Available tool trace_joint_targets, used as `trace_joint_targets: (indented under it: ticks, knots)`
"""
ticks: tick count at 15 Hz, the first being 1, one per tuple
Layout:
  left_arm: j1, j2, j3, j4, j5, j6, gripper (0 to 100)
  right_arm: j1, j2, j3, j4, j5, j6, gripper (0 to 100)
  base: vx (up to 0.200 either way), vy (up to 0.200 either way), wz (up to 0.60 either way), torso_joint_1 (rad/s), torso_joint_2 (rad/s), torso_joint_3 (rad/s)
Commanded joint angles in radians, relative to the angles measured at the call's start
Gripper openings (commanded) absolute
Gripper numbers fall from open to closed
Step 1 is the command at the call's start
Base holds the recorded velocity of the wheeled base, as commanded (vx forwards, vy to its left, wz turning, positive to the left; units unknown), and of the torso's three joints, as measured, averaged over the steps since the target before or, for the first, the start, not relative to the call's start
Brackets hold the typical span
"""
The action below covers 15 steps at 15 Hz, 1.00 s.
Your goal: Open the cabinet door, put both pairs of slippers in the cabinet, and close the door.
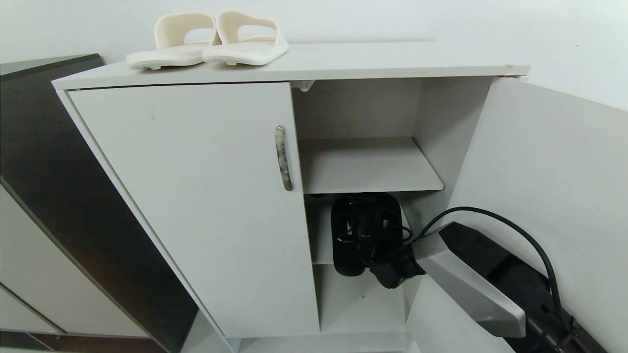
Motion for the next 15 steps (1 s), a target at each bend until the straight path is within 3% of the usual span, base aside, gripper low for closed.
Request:
trace_joint_targets:
  ticks: [1, 12, 13, 15]
  knots:
    - [0.0, 0.002, 0.0, 0.0, 0.002, -0.001, 0, -0.001, 0.025, -0.043, 0.015, 0.001, 0.001, 0, 0.0, 0.0, 0.0, 0.0, 0.0, 0.0]
    - [0.0, 0.002, 0.0, 0.0, 0.002, -0.001, 0, -0.017, 0.085, -0.123, 0.062, 0.004, 0.008, 0, 0.0, 0.0, 0.0, 0.0, 0.0, 0.0]
    - [0.0, 0.002, 0.0, 0.0, 0.002, -0.001, 0, -0.017, 0.089, -0.125, 0.062, 0.004, 0.008, 100, 0.0, 0.0, 0.0, 0.0, 0.0, 0.0]
    - [0.0, 0.002, 0.0, 0.0, 0.002, -0.001, 0, -0.017, 0.099, -0.132, 0.062, 0.004, 0.007, 100, 0.0, 0.0, 0.0, 0.0, 0.0, 0.0]
